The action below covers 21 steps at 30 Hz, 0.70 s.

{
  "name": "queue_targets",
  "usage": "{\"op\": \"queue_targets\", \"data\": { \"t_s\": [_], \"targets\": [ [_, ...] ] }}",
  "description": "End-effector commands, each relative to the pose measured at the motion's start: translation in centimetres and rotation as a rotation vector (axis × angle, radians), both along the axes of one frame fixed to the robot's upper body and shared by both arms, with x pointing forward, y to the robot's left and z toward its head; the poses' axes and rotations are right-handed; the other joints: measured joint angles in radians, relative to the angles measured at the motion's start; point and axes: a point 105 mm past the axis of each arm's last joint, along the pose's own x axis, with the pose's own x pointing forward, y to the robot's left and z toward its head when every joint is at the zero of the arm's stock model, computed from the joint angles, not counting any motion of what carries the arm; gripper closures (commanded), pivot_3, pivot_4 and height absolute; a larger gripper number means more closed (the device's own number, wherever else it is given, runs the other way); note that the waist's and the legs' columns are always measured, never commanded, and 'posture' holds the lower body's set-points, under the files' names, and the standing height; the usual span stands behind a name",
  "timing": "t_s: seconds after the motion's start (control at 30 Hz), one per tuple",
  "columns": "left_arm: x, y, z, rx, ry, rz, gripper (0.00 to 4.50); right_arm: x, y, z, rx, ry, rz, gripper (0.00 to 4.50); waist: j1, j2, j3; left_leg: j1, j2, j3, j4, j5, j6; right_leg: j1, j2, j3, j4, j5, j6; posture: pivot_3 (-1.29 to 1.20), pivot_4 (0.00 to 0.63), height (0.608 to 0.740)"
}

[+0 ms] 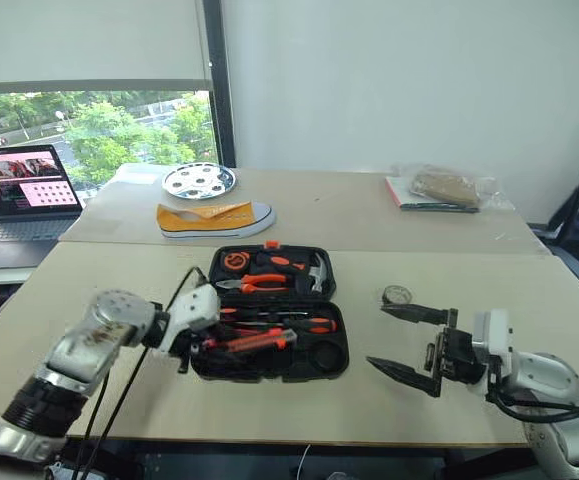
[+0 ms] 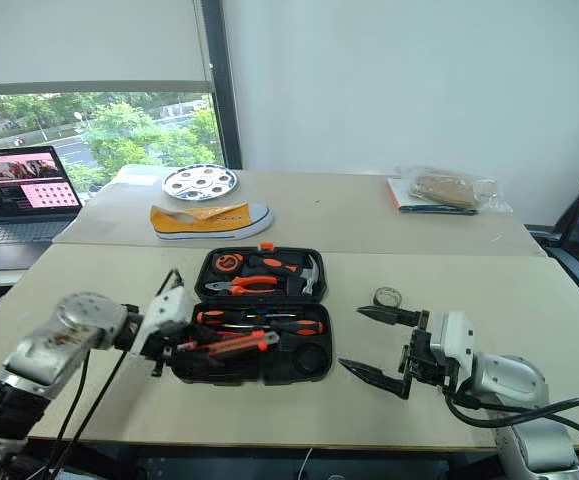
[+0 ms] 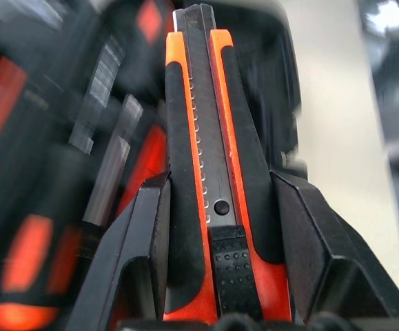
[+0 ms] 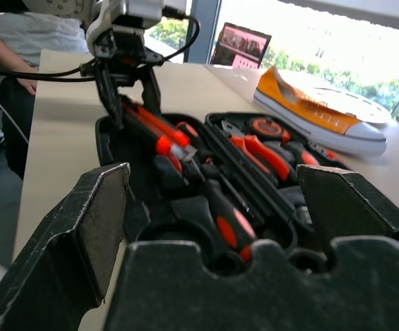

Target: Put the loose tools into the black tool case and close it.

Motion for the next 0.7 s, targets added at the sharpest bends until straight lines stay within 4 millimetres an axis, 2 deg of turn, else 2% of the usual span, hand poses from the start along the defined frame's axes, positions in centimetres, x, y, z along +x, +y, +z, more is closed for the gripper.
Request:
{"op": "queue_targets", "data": {
  "t_s": [0.03, 0.23, 0.33, 0.63, 0.7],
  "targets": [
    [-0.3, -0.4, -0.2, 0.046, -0.042, -0.033, 2.78, -0.6, -0.2, 1.2, 0.006, -0.046, -0.006, 0.00, 0.001, 0.000, 0.000, 0.000, 0.000, 0.000, 0.000, 0.000, 0.000, 0.000, 0.000, 0.000, 0.000, 0.000, 0.000, 0.00, 0.150, 0.740],
    [-0.6, -1.3, -1.2, 0.055, -0.047, -0.070, 2.78, -0.7, 0.1, 1.0, 0.017, -0.040, -0.009, 0.00, 0.006, 0.000, 0.000, 0.001, 0.000, 0.000, 0.000, -0.001, 0.002, 0.000, -0.001, 0.001, 0.000, 0.000, 0.001, 0.00, 0.150, 0.740],
    [-0.3, -1.1, -1.6, 0.087, -0.066, -0.093, 2.78, -0.6, 0.2, 1.0, 0.020, -0.040, -0.011, 0.00, 0.008, 0.000, 0.000, 0.001, -0.001, 0.000, 0.000, -0.001, 0.003, 0.001, -0.001, 0.001, 0.000, 0.000, 0.001, 0.00, 0.150, 0.740],
    [-0.5, -0.8, -1.8, 0.145, -0.068, -0.229, 2.78, 0.1, 0.4, 1.0, 0.022, -0.047, -0.004, 0.00, 0.006, 0.000, 0.000, 0.001, -0.001, 0.001, 0.000, -0.001, 0.003, 0.001, 0.000, 0.001, -0.001, -0.001, 0.001, 0.00, 0.150, 0.740],
    [-0.7, -1.4, -1.3, 0.122, -0.052, -0.250, 2.78, 0.1, 0.4, 0.9, 0.020, -0.049, -0.003, 0.00, 0.005, 0.000, 0.000, 0.001, -0.001, 0.001, 0.000, -0.002, 0.003, 0.001, 0.000, 0.001, -0.001, -0.001, 0.002, 0.00, 0.150, 0.740]
  ]
}}
